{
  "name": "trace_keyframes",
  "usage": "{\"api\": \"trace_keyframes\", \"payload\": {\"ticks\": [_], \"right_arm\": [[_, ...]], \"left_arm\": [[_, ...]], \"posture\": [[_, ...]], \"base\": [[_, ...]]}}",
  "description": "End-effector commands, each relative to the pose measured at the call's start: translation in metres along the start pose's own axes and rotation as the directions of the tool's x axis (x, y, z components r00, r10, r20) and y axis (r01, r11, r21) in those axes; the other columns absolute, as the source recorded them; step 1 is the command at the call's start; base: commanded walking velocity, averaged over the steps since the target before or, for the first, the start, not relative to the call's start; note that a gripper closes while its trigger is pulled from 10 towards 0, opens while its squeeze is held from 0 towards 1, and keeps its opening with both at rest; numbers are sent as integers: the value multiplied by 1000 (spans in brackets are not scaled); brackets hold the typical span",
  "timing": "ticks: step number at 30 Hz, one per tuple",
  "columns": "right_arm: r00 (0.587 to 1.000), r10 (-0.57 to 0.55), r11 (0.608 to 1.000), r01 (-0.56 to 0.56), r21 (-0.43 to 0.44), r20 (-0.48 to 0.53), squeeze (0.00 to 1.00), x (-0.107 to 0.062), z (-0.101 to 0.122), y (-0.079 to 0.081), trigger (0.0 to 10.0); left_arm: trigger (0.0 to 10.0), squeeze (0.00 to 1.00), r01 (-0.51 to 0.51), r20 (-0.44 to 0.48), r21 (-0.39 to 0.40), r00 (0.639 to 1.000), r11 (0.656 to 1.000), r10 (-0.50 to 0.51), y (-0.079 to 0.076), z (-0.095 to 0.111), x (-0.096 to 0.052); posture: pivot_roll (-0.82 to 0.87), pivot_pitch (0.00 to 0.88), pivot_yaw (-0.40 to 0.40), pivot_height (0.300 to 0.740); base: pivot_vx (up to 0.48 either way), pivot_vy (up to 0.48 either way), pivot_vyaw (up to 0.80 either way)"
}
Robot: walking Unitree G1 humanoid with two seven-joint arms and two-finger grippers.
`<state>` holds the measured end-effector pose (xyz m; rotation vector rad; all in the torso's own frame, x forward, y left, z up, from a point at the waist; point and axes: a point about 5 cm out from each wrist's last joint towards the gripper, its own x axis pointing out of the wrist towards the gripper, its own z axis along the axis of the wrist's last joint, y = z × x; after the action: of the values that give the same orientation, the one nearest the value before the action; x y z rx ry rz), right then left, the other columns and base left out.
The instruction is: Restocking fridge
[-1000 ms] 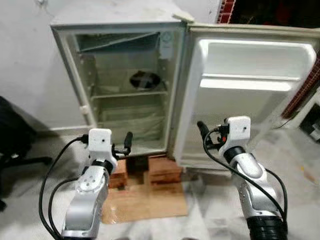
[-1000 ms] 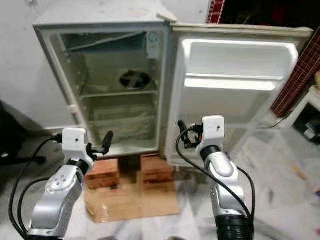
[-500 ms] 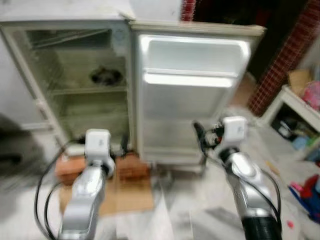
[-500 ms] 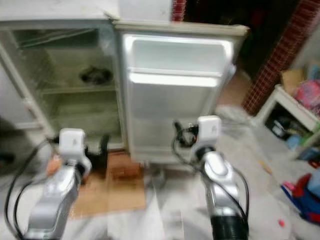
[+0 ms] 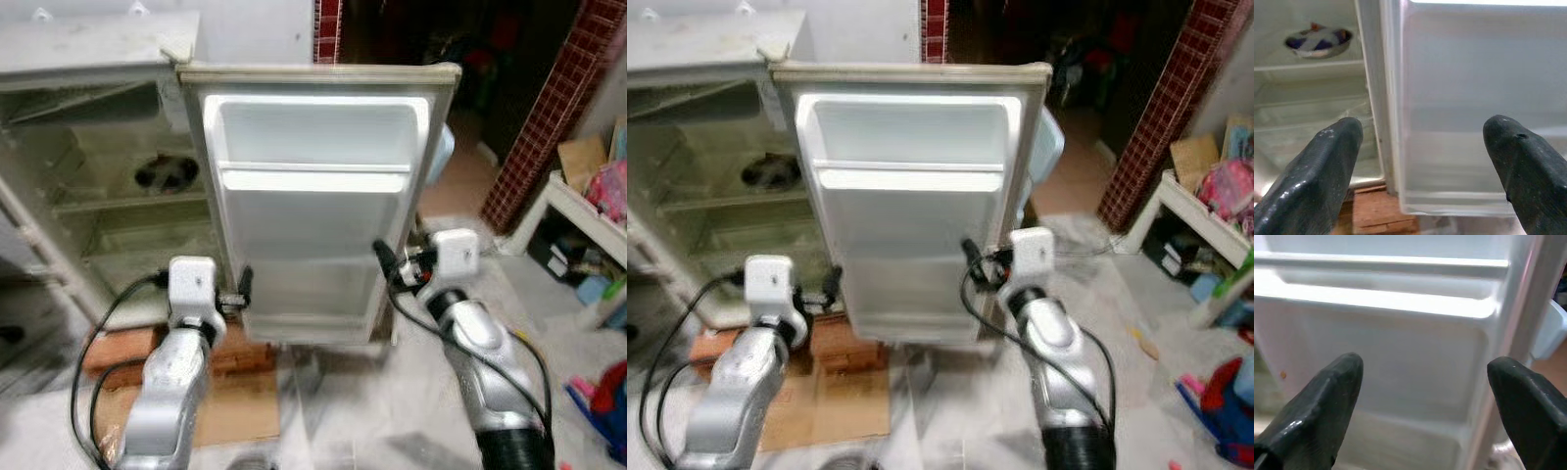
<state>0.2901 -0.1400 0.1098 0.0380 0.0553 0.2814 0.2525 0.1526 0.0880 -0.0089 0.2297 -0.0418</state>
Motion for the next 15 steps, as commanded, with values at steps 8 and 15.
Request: {"api": "trace_keyframes", "payload": {"ticks": [8, 15], "right_arm": [[1000, -24, 1000, 24, -5, -3, 0, -4, -1, -9, 10000], [1000, 16, 999, -16, -28, -4, 0, -6, -2, -5, 10000]], "left_arm": [[10000, 0, 16, 10, 2, 1000, 1000, -16, -7, 3, 2], [10000, 0, 12, 9, 5, 1000, 1000, -13, -7, 3, 2]], "posture": [[32, 0, -4, 740], [31, 0, -6, 740]], "base": [[214, -342, 91], [0, -459, 68]]}}
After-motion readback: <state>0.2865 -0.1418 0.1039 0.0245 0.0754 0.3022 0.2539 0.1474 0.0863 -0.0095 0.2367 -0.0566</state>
